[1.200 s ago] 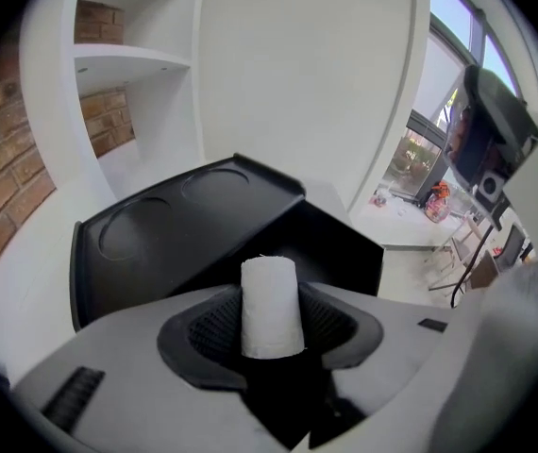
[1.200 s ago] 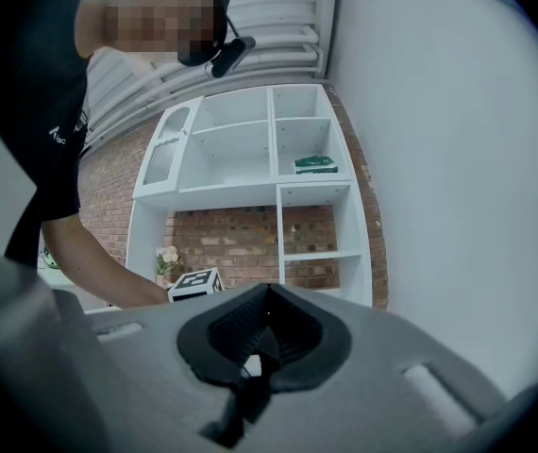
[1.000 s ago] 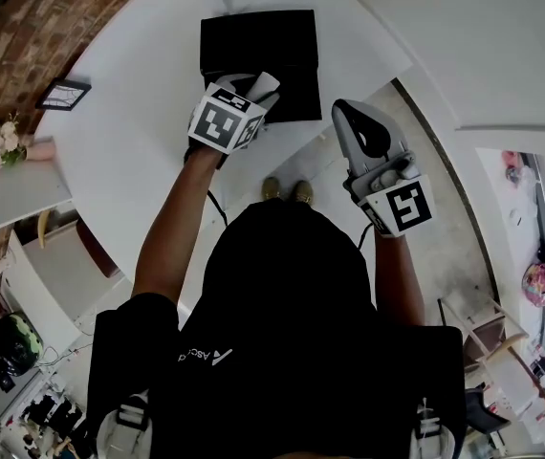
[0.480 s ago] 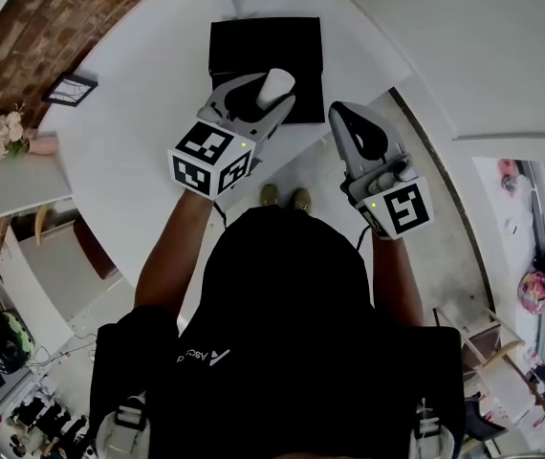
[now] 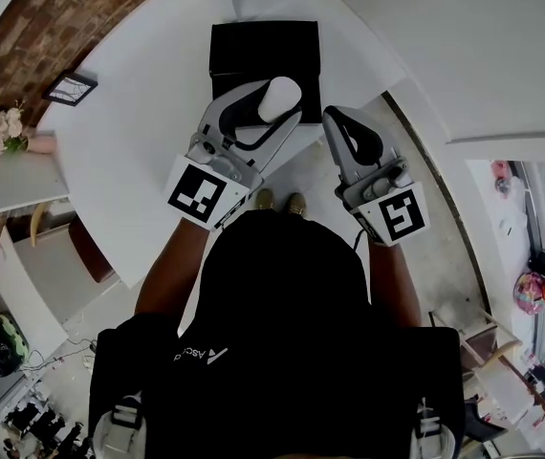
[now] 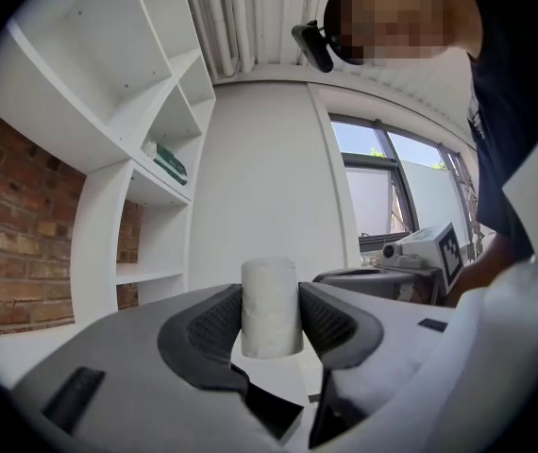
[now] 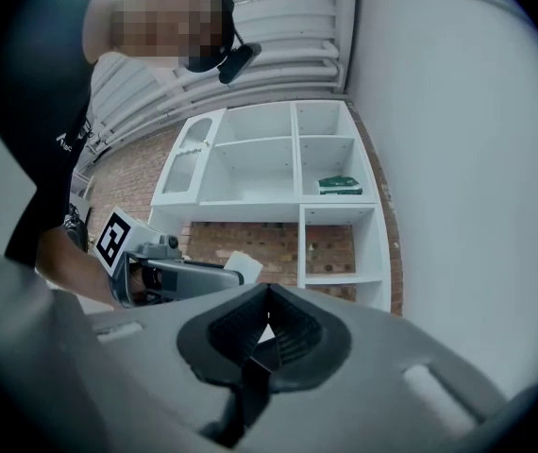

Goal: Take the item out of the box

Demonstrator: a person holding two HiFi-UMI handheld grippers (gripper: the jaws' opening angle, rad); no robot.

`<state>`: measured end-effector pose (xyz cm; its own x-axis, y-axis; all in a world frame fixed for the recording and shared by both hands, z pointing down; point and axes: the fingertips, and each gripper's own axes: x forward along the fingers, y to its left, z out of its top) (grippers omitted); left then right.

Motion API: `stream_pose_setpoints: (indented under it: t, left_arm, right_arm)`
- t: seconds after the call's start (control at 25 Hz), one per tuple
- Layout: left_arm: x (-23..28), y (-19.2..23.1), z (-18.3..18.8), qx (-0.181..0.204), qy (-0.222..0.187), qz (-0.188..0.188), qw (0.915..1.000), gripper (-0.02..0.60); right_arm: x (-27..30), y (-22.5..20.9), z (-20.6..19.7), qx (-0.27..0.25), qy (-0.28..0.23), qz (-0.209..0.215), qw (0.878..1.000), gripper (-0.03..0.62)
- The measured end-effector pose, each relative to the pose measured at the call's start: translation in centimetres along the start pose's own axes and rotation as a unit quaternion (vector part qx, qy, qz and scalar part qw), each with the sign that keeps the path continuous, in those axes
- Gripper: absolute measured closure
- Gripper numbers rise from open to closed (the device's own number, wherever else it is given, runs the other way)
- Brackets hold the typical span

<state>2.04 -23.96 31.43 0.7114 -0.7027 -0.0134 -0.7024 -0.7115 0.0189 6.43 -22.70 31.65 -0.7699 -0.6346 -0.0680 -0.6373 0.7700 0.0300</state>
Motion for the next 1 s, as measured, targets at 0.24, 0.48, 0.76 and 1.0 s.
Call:
stream_pose_setpoints:
  t: [0.24, 0.48, 0.76, 1.0]
  left_arm:
    - [-1.4, -0.9, 0.5, 0.02, -0.017, 0.001, 0.9997, 0.399]
    - [-2.0, -1.3, 0.4, 0.025, -0.018, -0.001, 0.9995, 0.397]
    - [-2.1, -1.5, 0.3, 0.019, -0.019, -0.002, 0.9996, 0.399]
    - [-2.3, -1.6, 0.4, 0.016, -0.02, -0.005, 0.9997, 0.397]
  right_arm:
    - [-0.4, 0.9, 1.0, -0.006, -0.009, 0.001, 1.0, 0.594]
    - [-0.7, 1.8, 0.8, -0.007, -0.01, 0.001, 1.0, 0.594]
    - [-1.1, 2.0, 1.0, -0.009, -0.011, -0.004, 1.0, 0.594]
    - [-1.4, 2.2, 1.0, -0.01, -0.011, -0.008, 1.0, 0.594]
